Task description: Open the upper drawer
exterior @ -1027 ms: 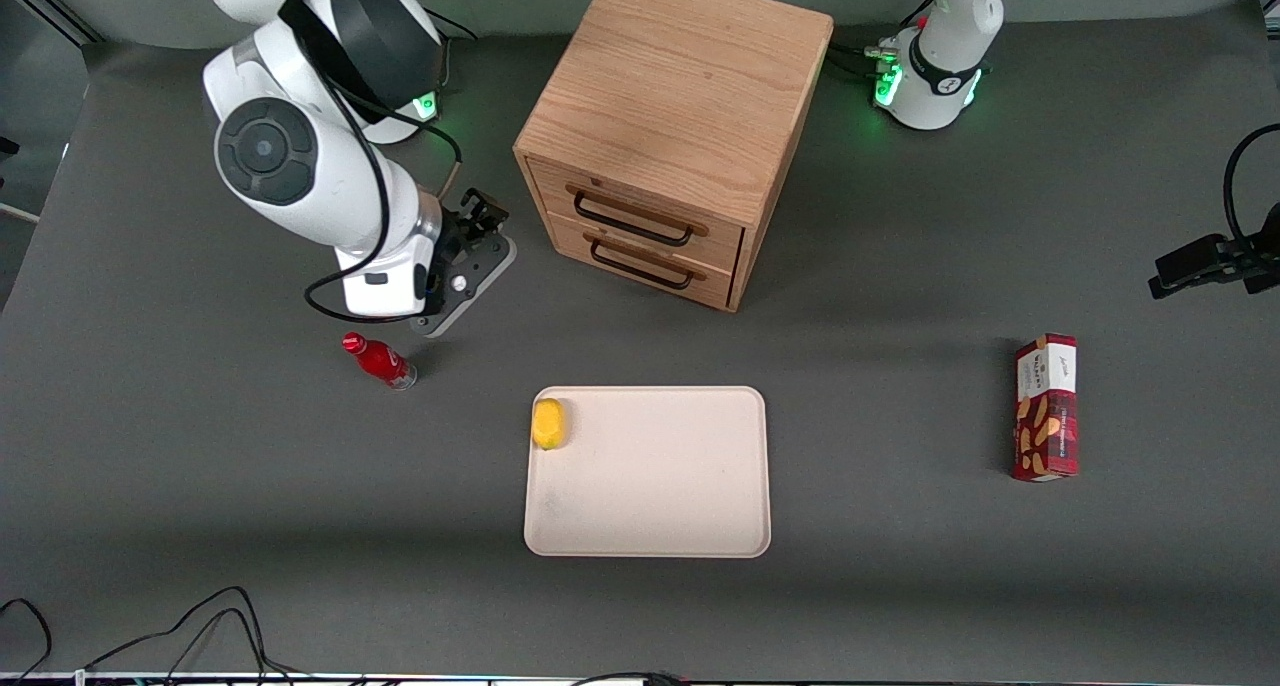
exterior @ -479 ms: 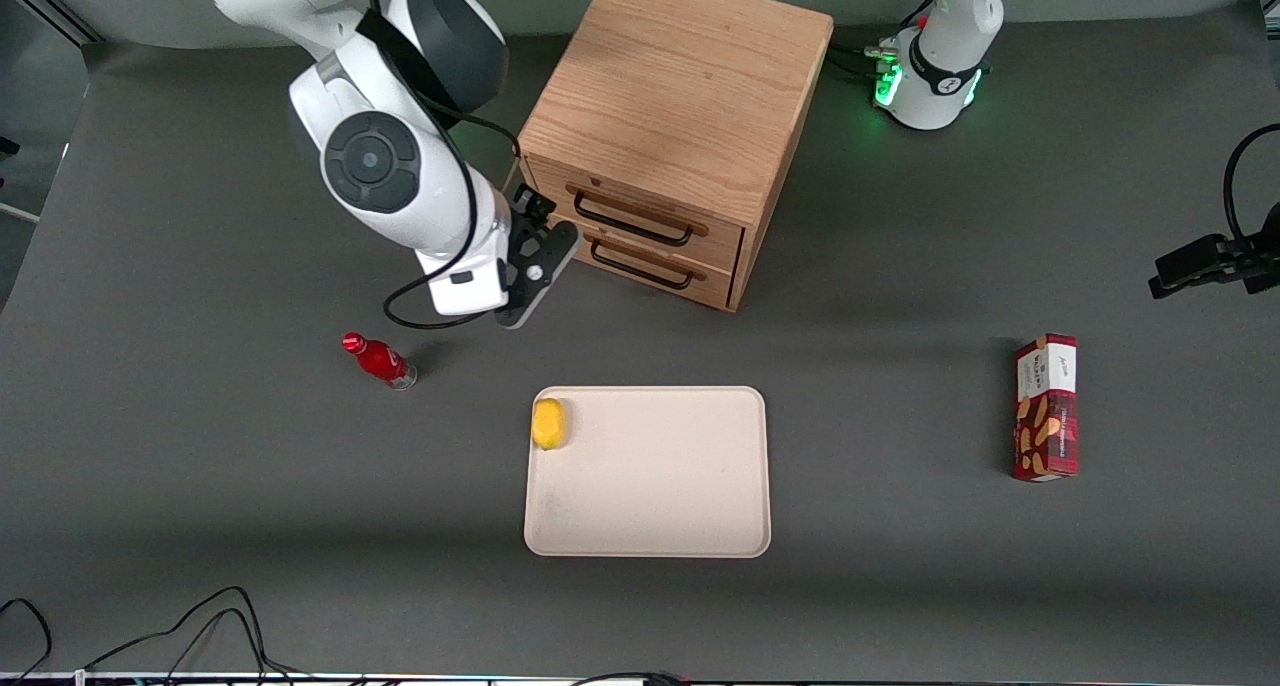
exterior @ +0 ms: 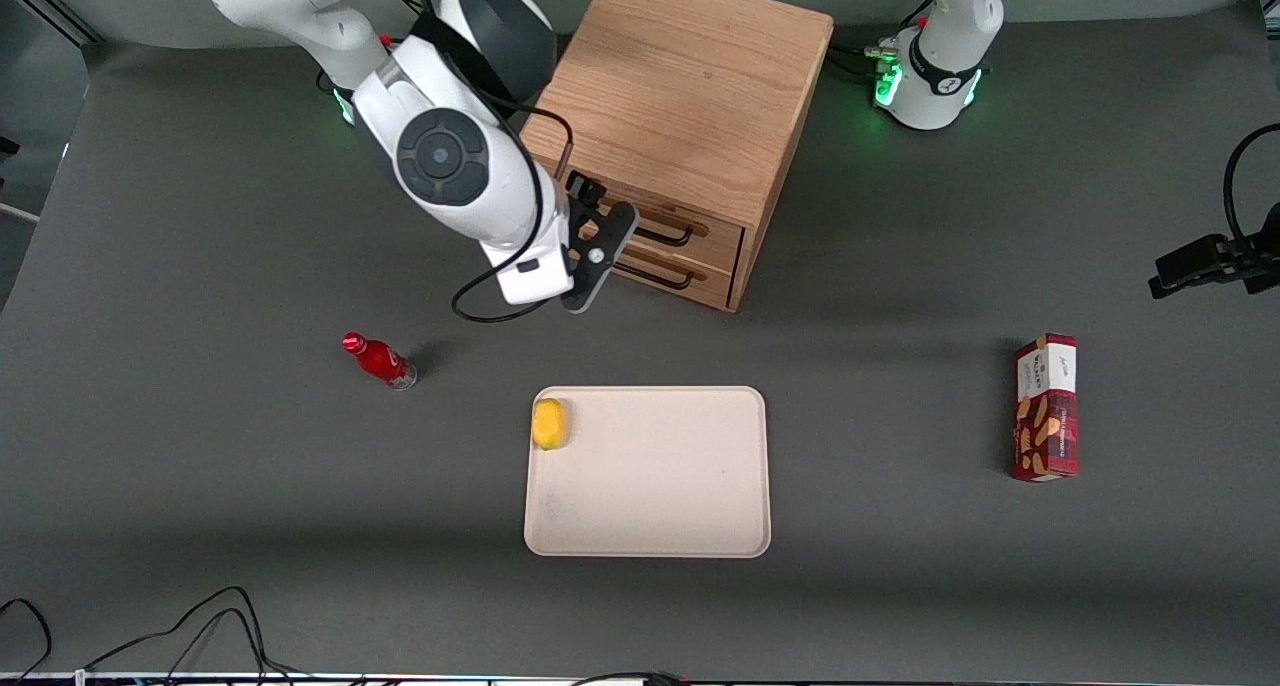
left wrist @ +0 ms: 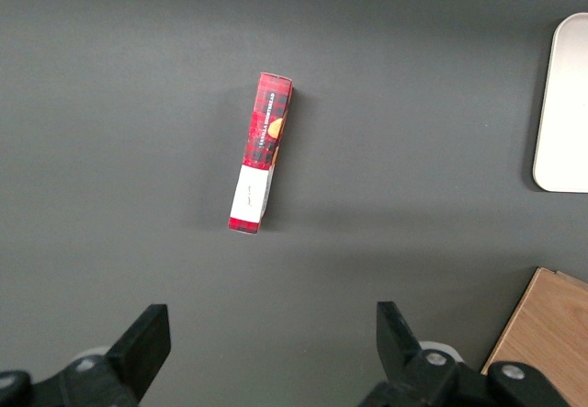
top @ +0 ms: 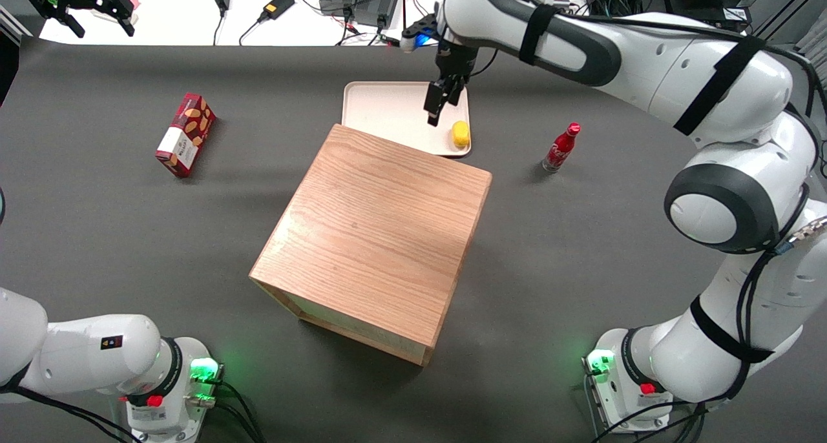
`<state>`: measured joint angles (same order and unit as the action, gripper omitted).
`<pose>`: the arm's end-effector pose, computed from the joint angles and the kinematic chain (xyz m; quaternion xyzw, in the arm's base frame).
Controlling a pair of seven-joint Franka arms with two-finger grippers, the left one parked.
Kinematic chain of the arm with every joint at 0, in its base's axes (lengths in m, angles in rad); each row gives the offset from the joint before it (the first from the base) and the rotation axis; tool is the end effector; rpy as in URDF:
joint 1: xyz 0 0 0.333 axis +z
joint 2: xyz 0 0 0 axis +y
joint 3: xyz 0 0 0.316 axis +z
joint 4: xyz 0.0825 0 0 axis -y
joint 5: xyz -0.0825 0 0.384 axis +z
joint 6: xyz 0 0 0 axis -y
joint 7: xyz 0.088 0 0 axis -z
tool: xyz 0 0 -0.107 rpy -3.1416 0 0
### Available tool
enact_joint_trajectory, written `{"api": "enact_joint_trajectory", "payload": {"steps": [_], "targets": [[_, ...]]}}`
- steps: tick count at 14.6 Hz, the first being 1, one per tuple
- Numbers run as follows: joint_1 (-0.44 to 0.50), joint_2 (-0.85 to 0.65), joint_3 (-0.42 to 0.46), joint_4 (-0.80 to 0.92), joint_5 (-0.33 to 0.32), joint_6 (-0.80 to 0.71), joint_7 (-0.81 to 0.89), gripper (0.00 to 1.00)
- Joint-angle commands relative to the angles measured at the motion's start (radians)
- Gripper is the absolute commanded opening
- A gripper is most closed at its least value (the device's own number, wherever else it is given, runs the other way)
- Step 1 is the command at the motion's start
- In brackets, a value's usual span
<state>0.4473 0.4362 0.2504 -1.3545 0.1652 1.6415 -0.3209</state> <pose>0.5225 0.4207 0.4728 -0.8723 -0.4653 0.0913 0.1195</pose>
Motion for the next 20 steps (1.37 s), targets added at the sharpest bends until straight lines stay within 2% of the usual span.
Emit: {"api": "enact_joint_trajectory", "payload": {"steps": [1,7,20], "targets": [[0.013,0.026,-0.002,0.026,0.025,0.041,0.002,1.0],[0.05,0.032,-0.002,-0.005,0.024,0.08,0.002,1.0],[0.047,0.009,0.03,-0.127,0.02,0.164,-0.001,1.0]]}}
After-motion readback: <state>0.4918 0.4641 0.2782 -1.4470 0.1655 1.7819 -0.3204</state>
